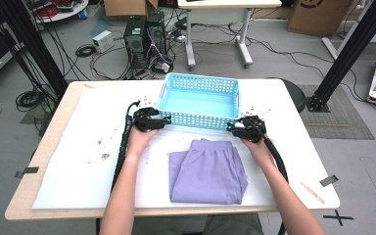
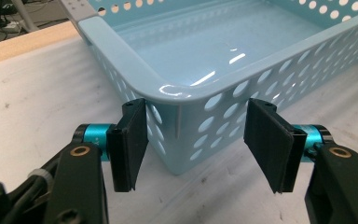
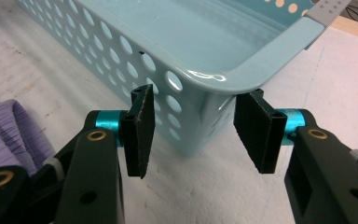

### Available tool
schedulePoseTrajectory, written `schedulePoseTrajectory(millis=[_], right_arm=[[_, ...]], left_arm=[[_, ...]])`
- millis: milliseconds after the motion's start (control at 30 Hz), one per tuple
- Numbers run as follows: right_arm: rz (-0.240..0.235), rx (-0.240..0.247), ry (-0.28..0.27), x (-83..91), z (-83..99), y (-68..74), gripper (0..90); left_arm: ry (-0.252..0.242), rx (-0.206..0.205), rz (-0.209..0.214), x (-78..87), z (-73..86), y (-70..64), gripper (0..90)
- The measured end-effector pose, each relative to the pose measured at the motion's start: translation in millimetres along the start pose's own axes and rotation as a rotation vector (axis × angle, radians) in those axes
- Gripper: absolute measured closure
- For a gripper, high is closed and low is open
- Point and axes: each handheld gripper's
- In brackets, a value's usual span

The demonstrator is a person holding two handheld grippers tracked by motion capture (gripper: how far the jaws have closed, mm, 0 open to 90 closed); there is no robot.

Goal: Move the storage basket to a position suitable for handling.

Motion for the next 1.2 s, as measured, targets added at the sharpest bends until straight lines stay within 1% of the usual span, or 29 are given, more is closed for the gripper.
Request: schedulePoseTrajectory(millis=[67,167,233,333,367,400,433,467,533,733,800,833,867,1000,1067,1100,1167,1200], right_arm=[[-0.001,-0.007,0.004,1.7,-0.1,0.2,49.6],[-0.008,-0.017,0.018,6.8,0.2,-0.1,49.5],[-0.015,-0.019,0.022,10.6,0.8,-1.6,49.4],[-0.042,-0.035,0.019,19.0,3.8,-6.0,49.4],[-0.047,-0.040,0.019,21.4,5.1,-6.0,49.4],[-0.050,-0.027,0.023,23.2,6.5,-5.9,49.4],[-0.047,-0.019,0.034,24.4,7.7,-3.9,49.4],[-0.045,-0.017,0.043,25.0,9.2,-1.6,49.3],[-0.052,-0.011,0.044,27.6,12.1,2.0,49.4],[-0.058,-0.002,0.042,35.6,18.4,9.1,49.3],[-0.062,-0.004,0.041,38.3,20.8,9.3,49.3],[-0.060,0.001,0.044,39.7,21.6,9.1,49.3],[-0.061,-0.004,0.042,40.4,22.3,9.2,49.4],[-0.059,-0.001,0.037,41.5,23.9,9.8,49.3],[-0.059,-0.006,0.037,41.7,24.2,9.9,49.3],[-0.060,0.001,0.032,41.5,24.6,9.1,49.4],[-0.060,-0.012,0.036,42.4,25.1,9.8,49.4],[-0.061,-0.009,0.030,42.2,25.5,9.5,49.4]], left_arm=[[0.009,-0.008,-0.001,1.7,-1.4,-3.2,39.9],[0.041,-0.026,-0.002,7.5,-4.5,-10.6,39.9],[0.035,-0.034,0.001,13.2,-4.3,-16.1,40.0],[0.006,-0.005,0.025,23.5,1.4,-23.0,42.5],[0.012,0.001,0.032,25.8,3.9,-25.4,43.1],[0.023,-0.006,0.036,28.1,6.1,-27.9,43.2],[0.022,-0.017,0.032,30.7,8.5,-30.2,43.3],[0.013,-0.012,0.034,33.9,11.1,-31.5,43.6],[0.010,0.001,0.043,37.9,13.8,-32.6,43.7],[0.026,-0.015,0.051,49.1,16.5,-40.5,43.8],[0.023,-0.011,0.057,51.3,18.5,-44.1,43.8],[0.023,-0.015,0.055,52.2,19.0,-45.8,43.7],[0.022,-0.021,0.054,52.6,19.3,-46.7,43.8],[0.024,-0.011,0.049,53.3,19.4,-48.1,43.3],[0.024,-0.011,0.054,53.9,19.8,-48.6,43.3],[0.022,-0.007,0.050,54.2,20.1,-49.4,43.3],[0.022,-0.008,0.052,55.1,20.6,-50.1,43.3],[0.022,-0.009,0.054,55.5,20.9,-50.2,43.3]])
Point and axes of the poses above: each handheld gripper's, and its own axes: x roughly backward along the jaws, z roughly out of its underside, y roughly to its left, and after that the axes turned 12 degrees about -z, right-handed
